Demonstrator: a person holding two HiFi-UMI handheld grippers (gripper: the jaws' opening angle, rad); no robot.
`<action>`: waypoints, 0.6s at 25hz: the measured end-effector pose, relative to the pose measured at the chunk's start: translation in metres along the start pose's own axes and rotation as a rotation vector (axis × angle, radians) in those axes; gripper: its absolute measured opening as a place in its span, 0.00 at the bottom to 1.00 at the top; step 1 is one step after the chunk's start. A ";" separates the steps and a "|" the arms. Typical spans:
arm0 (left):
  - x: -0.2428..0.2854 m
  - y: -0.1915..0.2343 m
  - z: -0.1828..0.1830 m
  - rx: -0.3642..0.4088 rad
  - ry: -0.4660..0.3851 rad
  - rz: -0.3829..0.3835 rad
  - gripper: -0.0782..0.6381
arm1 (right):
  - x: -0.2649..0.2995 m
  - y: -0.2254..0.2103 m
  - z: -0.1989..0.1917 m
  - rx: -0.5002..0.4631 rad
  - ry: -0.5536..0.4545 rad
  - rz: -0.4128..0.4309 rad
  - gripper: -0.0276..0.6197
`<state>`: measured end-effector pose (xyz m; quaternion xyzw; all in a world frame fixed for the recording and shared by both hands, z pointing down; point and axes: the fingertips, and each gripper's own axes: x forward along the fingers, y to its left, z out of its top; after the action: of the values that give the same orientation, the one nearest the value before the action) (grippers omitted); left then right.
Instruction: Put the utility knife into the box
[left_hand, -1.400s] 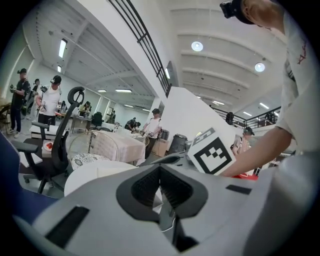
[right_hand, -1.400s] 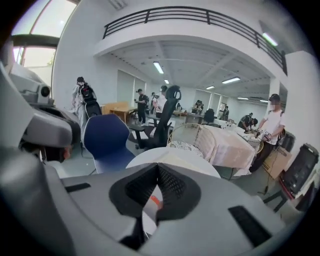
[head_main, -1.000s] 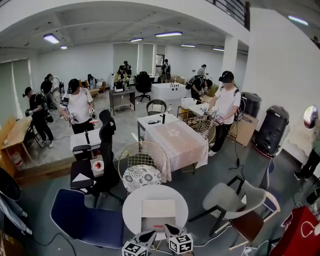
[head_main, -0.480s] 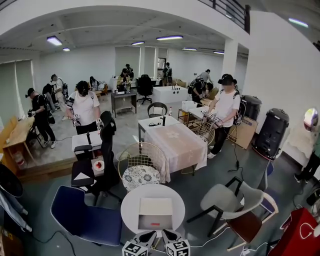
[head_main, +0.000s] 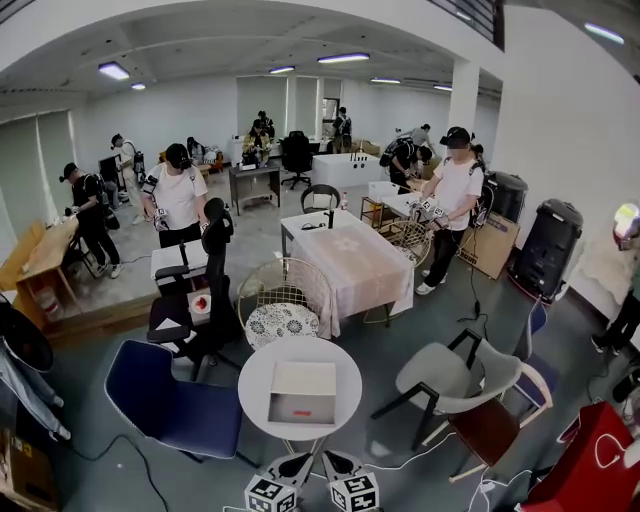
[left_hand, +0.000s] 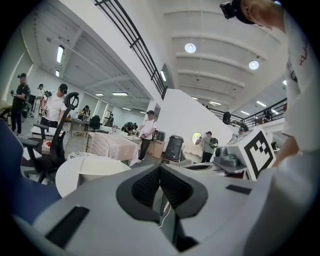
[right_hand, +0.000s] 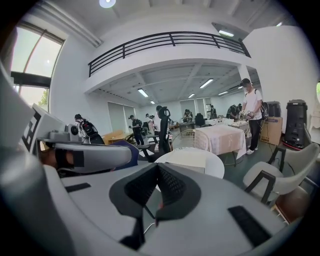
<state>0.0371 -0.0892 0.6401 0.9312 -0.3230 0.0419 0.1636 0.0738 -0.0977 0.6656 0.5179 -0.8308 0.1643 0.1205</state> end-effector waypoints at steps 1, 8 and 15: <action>-0.003 -0.006 -0.003 0.003 -0.002 0.006 0.13 | -0.006 0.001 -0.006 0.000 -0.008 0.001 0.07; -0.034 -0.050 -0.018 0.028 -0.033 0.026 0.13 | -0.060 0.019 -0.031 -0.008 -0.031 0.001 0.07; -0.061 -0.083 -0.025 0.052 -0.044 0.033 0.13 | -0.097 0.034 -0.039 -0.028 -0.060 -0.003 0.07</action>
<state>0.0412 0.0164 0.6298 0.9304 -0.3406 0.0328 0.1314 0.0866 0.0113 0.6603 0.5222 -0.8354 0.1368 0.1033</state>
